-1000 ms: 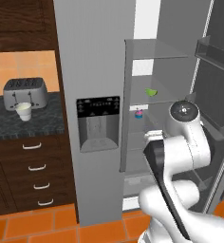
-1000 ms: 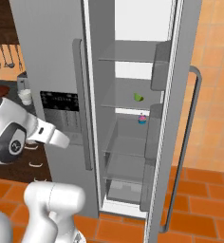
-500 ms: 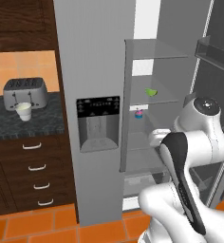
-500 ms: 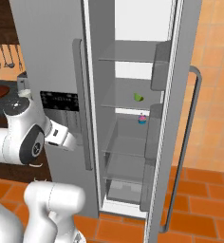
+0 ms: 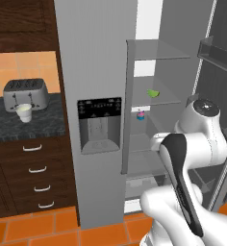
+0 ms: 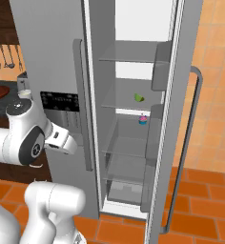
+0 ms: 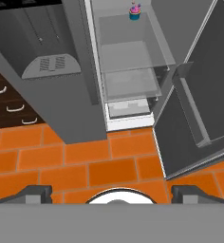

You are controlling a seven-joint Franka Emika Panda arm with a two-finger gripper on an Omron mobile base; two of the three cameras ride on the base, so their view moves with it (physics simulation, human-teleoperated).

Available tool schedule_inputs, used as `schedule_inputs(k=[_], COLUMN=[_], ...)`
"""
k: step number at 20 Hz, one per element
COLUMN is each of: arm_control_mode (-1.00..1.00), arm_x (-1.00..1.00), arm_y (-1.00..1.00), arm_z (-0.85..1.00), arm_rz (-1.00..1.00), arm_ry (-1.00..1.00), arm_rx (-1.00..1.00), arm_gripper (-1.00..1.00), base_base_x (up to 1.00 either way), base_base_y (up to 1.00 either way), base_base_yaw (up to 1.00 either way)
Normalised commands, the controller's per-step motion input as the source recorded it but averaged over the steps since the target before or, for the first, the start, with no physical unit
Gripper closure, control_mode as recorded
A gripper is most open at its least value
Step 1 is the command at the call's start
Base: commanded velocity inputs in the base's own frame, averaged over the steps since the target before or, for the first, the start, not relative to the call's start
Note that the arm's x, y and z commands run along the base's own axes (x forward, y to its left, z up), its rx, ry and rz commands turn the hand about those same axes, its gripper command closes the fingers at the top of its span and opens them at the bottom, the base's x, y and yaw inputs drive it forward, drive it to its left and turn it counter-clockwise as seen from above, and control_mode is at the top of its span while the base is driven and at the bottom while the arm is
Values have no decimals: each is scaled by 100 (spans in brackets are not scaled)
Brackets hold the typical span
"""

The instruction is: Grab a lemon wedge from the fridge and one ice cube from the ice bowl, and put them in the glass of lemonade.

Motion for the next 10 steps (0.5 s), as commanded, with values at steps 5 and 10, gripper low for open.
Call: schedule_inputs(k=[5,10], arm_control_mode=[100,100], arm_x=[0,0], arm_y=[0,0], arm_z=[0,0], arm_rz=[0,0], arm_ry=[0,0], arm_rx=[0,0], arm_gripper=[-100,-100], base_base_x=[0,1], base_base_y=[-4,-41], base_base_yaw=[-2,-3])
